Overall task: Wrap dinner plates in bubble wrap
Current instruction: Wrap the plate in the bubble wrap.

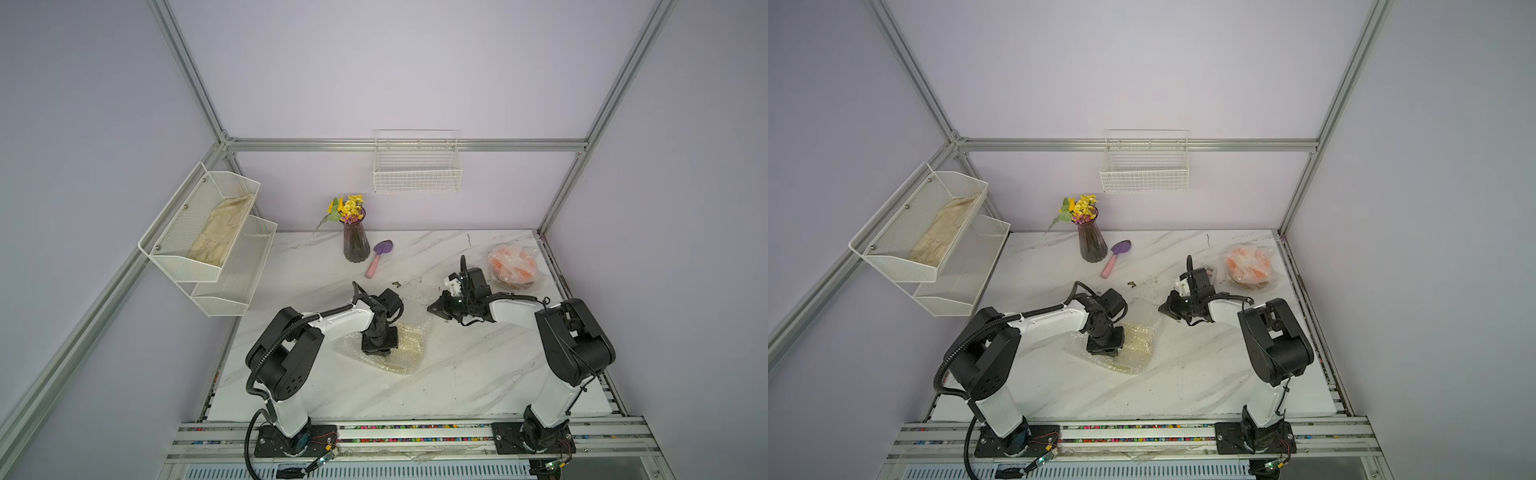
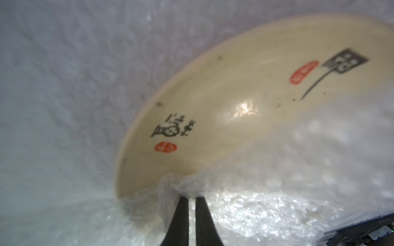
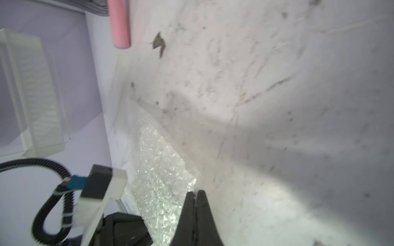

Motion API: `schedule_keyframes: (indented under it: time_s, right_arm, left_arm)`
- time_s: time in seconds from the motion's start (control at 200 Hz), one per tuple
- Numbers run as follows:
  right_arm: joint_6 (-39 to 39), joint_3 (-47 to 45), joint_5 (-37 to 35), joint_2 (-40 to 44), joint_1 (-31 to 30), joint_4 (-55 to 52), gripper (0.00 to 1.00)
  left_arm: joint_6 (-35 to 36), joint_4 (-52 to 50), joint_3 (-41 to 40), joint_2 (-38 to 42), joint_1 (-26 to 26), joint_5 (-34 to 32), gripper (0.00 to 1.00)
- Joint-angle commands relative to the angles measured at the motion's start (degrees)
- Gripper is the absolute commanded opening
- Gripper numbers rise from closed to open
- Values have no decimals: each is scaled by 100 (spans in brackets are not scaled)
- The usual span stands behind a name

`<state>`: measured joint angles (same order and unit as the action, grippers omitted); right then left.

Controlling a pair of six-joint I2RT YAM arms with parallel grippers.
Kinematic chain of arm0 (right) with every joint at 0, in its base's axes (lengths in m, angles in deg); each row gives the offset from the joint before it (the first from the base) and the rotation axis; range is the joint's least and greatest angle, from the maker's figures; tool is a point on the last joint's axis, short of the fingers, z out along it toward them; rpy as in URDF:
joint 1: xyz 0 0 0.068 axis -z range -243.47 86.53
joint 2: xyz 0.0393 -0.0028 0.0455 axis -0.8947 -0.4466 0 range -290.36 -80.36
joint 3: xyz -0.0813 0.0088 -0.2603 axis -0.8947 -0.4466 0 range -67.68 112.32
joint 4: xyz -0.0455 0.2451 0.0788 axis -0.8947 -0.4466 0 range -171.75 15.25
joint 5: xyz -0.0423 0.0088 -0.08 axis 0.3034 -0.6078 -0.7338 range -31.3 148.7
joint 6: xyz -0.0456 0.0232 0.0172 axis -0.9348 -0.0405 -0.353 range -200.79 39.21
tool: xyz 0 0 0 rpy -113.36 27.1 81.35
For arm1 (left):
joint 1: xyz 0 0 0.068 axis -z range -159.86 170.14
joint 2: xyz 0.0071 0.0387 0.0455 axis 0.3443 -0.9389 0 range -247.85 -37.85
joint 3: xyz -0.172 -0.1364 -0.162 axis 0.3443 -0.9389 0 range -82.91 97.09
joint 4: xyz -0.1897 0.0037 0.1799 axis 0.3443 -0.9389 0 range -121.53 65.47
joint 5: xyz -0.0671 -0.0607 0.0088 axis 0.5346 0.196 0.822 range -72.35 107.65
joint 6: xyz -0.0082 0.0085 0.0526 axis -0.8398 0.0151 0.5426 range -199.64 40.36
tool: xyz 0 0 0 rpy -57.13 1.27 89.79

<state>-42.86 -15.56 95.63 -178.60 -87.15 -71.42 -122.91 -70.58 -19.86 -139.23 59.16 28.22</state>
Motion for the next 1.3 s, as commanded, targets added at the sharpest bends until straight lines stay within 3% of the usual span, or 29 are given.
schedule_keyframes:
  time_s: [0.0,0.25,0.605,0.795,0.93,1.015,1.19,1.295]
  right_arm:
    - [-94,-200,51,555,-427,-347,0]
    - [431,-708,-268,1044,-1574,-252,0]
    - [1353,-1211,-645,192,-2795,897,0]
    - [1586,-1266,-1161,-156,-2857,374,8]
    - [1716,-1279,-1214,-222,-2865,200,9]
    - [1756,-1289,-1238,-229,-2858,161,9]
    - [1803,-1278,-1204,-253,-2861,210,9]
    - [1857,-1283,-1175,-224,-2862,294,9]
  left_arm:
    - [129,114,-139,-406,9,-82,9]
    - [132,114,-95,-446,9,-121,9]
    - [166,105,115,-534,9,-228,9]
    - [145,72,314,-315,9,-219,11]
    - [29,-267,678,413,9,-336,17]
    - [-116,-268,746,886,9,-75,20]
    - [-612,611,14,1242,61,884,20]
    - [-624,848,-341,980,61,965,19]
